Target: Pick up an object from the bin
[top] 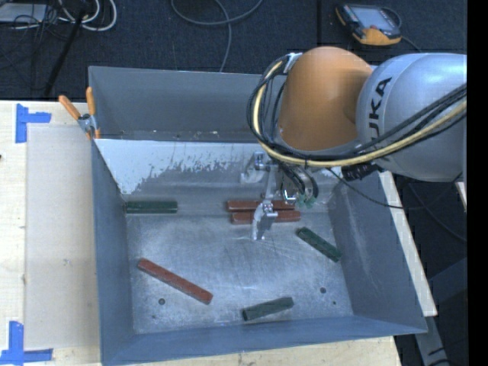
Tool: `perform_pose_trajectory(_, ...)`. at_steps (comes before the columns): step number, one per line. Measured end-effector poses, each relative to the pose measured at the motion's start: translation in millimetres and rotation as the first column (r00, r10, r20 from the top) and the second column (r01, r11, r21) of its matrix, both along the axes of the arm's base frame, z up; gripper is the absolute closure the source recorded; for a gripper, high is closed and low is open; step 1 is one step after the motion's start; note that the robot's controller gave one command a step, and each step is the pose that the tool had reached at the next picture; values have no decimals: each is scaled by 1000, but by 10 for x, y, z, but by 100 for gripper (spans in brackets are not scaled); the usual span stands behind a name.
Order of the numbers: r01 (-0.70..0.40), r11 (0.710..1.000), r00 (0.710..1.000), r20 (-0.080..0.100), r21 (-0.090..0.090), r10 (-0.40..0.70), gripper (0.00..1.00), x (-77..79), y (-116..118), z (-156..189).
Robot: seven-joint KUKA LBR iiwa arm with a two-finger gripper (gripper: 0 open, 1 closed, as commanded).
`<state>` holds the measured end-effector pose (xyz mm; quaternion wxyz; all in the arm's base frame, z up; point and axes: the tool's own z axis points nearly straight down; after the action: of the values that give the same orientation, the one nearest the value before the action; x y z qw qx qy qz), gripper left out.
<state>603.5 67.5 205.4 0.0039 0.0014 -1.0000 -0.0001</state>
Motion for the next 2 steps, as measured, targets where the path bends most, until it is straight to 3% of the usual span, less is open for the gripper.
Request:
perform_pose_trajectory(1,1,1000,1000,7,0,-1,0,15,-3,47)
perform_pose_trajectory(2,43,999,999,13,2,-43,0,-21,-267,-501)
